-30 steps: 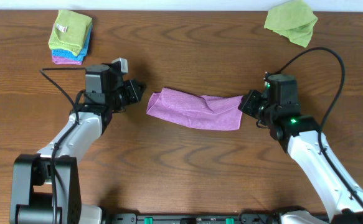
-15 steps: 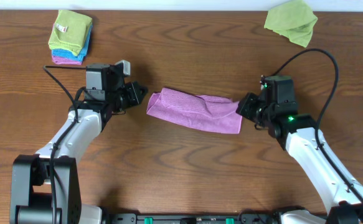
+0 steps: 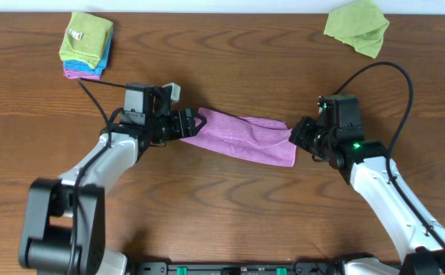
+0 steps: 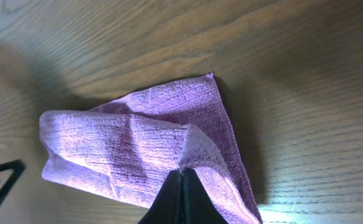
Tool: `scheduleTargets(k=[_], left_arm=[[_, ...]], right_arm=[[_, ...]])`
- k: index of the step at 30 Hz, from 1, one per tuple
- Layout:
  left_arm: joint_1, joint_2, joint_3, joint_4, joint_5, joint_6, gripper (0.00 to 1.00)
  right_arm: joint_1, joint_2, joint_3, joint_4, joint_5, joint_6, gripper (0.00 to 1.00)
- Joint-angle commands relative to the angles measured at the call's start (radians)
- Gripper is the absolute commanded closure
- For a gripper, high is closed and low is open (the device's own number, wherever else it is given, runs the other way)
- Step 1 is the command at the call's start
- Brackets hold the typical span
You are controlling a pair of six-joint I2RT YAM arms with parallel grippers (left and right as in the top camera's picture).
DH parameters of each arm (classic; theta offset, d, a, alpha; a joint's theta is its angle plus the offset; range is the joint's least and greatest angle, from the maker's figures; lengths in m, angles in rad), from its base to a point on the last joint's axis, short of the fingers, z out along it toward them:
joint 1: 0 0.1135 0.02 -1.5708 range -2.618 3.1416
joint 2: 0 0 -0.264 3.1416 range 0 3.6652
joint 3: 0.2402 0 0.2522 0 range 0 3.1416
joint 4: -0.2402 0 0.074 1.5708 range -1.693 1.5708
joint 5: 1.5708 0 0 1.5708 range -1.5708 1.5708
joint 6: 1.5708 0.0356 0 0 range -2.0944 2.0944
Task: Fold the cloth
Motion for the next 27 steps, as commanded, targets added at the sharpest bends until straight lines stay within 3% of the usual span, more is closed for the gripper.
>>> scheduleTargets(k=[1,7,18,27], left_arm=[[0.001,0.068,0.012,0.017,0.021,0.029,0.28],[0.000,0.125,0.012,0.151,0.129,0.039,0.30],[-0.008,0.133,0.012,0.171,0.116,0.037,0.29],[-0.031,0.134,0.012,0.198,0.018,0.041,0.29]], right_arm=[[-0.005,0.001,0.014,-0.003,-0.013,0.002,0.98],[-0.005,0.001,0.014,-0.007,-0.013,0.002,0.98],[-0.005,0.001,0.014,-0.010,-0.015,0.002,0.98],[-0.005,0.001,0.014,-0.010,-0.033,0.002,0.98]])
